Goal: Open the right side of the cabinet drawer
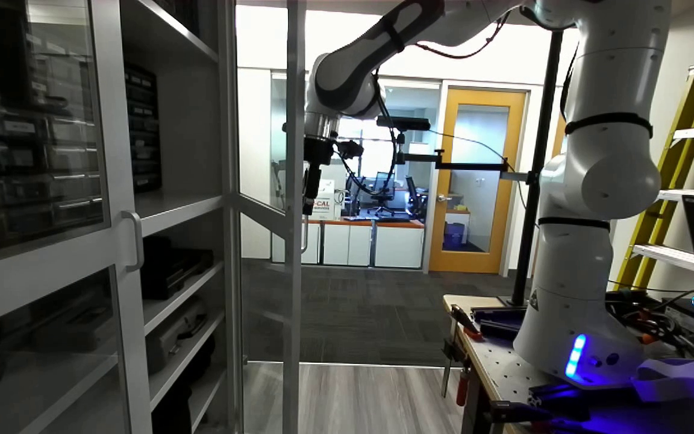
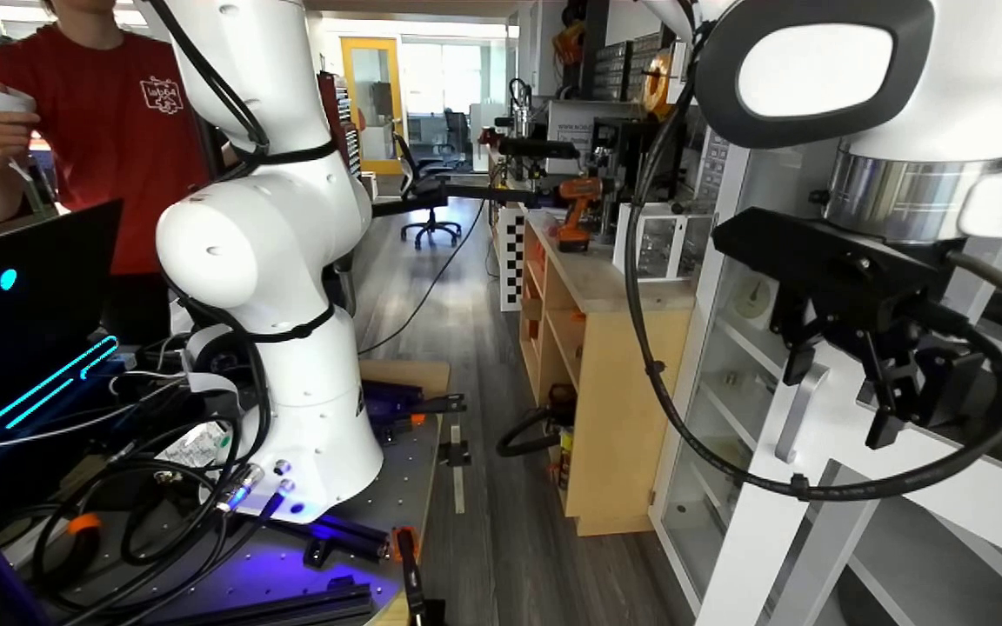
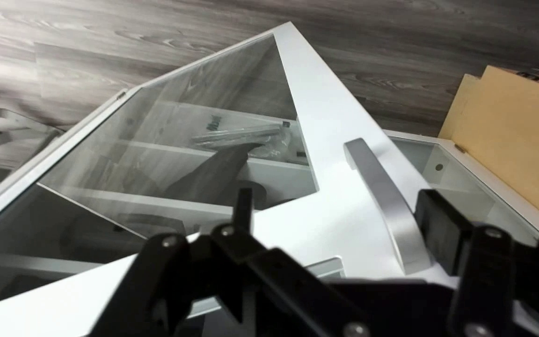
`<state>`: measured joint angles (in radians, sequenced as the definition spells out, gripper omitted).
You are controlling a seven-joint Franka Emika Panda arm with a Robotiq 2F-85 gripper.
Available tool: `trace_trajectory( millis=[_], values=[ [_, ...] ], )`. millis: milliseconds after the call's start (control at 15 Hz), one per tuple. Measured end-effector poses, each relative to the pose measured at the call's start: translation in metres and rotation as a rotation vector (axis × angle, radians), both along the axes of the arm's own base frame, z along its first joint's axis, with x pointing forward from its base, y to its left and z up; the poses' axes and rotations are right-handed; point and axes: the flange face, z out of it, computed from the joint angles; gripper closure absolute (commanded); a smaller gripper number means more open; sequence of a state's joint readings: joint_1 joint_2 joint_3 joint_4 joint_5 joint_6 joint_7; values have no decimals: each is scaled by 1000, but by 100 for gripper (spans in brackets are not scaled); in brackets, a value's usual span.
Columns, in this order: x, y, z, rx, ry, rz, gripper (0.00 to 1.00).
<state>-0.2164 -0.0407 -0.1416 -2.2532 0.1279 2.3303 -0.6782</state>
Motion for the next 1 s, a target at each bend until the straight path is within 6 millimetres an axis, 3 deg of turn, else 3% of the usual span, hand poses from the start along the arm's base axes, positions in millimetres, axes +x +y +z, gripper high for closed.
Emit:
trace_trajectory(
  millis=[400,1000],
  values=[
    [-14,-8,9,-69,71,-100,0],
    [-52,19,64,-78,194,-343,0]
  ],
)
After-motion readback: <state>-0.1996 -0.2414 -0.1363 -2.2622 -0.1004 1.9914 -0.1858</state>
